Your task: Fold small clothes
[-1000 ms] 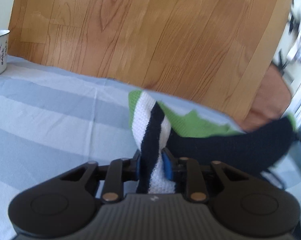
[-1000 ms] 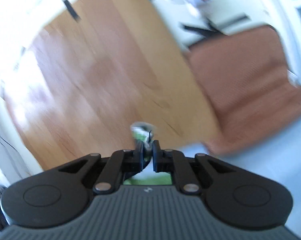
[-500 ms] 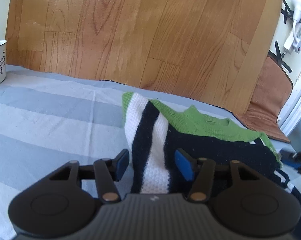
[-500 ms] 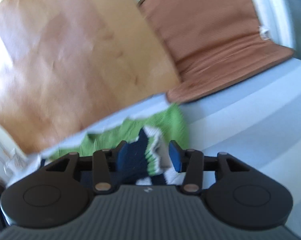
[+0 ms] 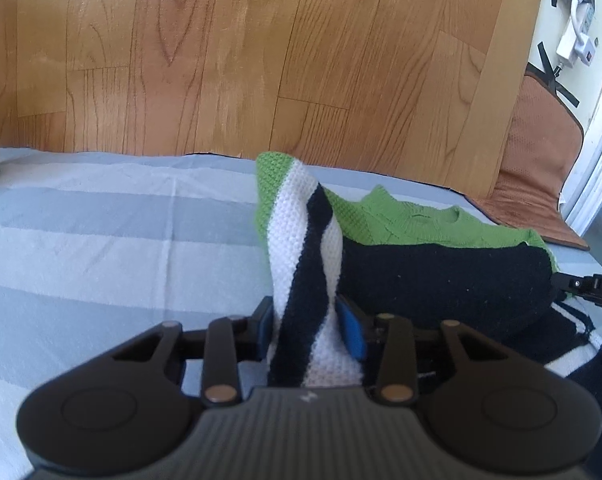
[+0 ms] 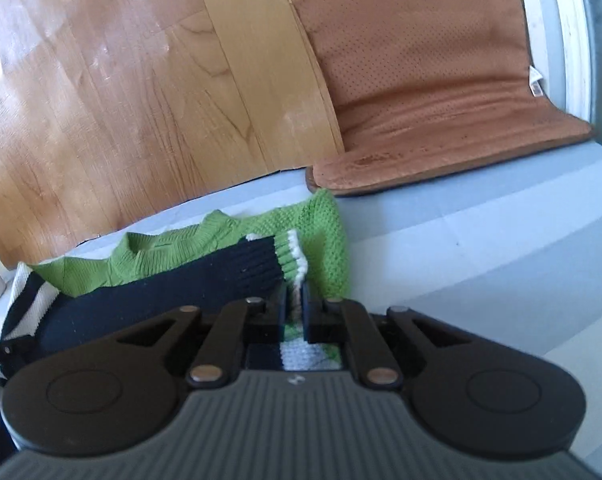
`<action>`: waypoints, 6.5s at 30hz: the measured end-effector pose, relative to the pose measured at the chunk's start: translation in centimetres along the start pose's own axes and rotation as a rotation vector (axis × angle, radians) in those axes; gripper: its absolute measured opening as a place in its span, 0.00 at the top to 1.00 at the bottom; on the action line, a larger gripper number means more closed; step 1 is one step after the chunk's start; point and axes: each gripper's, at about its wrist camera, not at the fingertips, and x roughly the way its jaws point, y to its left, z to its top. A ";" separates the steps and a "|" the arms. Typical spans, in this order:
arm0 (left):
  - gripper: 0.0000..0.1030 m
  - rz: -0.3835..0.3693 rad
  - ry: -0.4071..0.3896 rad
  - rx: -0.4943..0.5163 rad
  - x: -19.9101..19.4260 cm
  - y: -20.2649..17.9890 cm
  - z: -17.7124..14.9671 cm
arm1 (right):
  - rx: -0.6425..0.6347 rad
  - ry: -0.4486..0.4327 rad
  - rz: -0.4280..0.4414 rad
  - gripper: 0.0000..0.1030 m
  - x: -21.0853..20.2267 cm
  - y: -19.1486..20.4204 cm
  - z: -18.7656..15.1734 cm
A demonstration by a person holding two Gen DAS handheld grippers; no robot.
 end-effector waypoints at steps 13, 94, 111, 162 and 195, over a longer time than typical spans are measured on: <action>0.36 0.067 -0.016 -0.055 -0.1 2.0 0.2 | 0.062 -0.022 0.020 0.52 -7.9 -0.7 -1.7; 0.80 -0.259 0.034 -0.581 -9.9 8.5 -5.2 | 0.445 0.044 0.321 0.62 -11.0 -7.7 -1.5; 0.85 -0.120 0.098 -0.267 -7.3 6.1 -5.9 | -0.087 0.061 0.134 0.77 -10.2 -1.9 -3.0; 0.85 0.048 0.180 0.058 10.9 2.0 7.9 | -0.352 0.419 0.261 0.68 13.9 8.3 9.1; 0.71 -0.142 0.001 -0.042 -15.9 1.9 -12.1 | -0.352 0.261 0.355 0.77 -18.1 6.0 -7.6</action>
